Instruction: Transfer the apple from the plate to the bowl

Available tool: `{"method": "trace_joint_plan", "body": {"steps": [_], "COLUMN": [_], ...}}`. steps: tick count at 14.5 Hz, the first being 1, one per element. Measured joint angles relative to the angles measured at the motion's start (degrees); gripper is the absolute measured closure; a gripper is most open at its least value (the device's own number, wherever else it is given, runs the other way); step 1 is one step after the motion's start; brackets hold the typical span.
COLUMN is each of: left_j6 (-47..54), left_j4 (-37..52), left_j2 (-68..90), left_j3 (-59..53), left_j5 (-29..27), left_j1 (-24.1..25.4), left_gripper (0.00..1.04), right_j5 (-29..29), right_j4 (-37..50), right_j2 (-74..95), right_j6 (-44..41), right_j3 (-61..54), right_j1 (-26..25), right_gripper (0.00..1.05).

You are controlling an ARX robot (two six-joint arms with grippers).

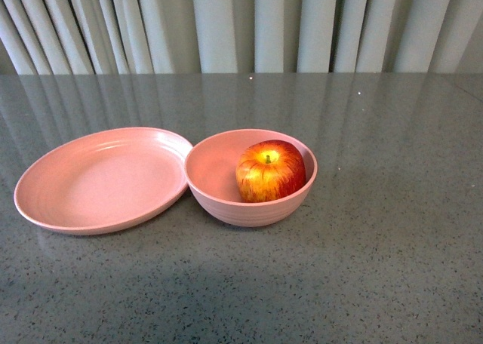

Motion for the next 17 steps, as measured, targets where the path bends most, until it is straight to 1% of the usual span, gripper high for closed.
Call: {"method": "trace_joint_plan", "body": {"steps": [1, 2, 3, 6, 8, 12, 17], "left_j6": [0.1, 0.1, 0.1, 0.1, 0.1, 0.1, 0.1], "left_j4": [-1.2, -2.0, -4.2, -8.0, -8.1, -14.6, -19.5], "left_j2": [-2.0, -3.6, -7.5, -12.7, -15.0, -21.9, -26.9], "left_j3": [-1.2, -1.8, -3.2, -4.6, -6.3, -6.3, -6.3], "left_j5": [4.3, 4.3, 5.2, 5.2, 5.2, 5.2, 5.2], "left_j1": [3.8, 5.1, 4.8, 4.8, 4.8, 4.8, 4.8], "left_gripper": [1.04, 1.04, 1.04, 1.04, 1.04, 1.04, 1.04], "right_j5": [0.0, 0.0, 0.0, 0.0, 0.0, 0.0, 0.0], "right_j4": [0.0, 0.0, 0.0, 0.0, 0.0, 0.0, 0.0], "right_j2": [0.0, 0.0, 0.0, 0.0, 0.0, 0.0, 0.0], "right_j6": [0.0, 0.0, 0.0, 0.0, 0.0, 0.0, 0.0], "right_j3": [0.0, 0.0, 0.0, 0.0, 0.0, 0.0, 0.0], "right_j1": [0.0, 0.0, 0.0, 0.0, 0.0, 0.0, 0.0], "right_gripper": [0.07, 0.07, 0.07, 0.07, 0.07, 0.07, 0.07]}}
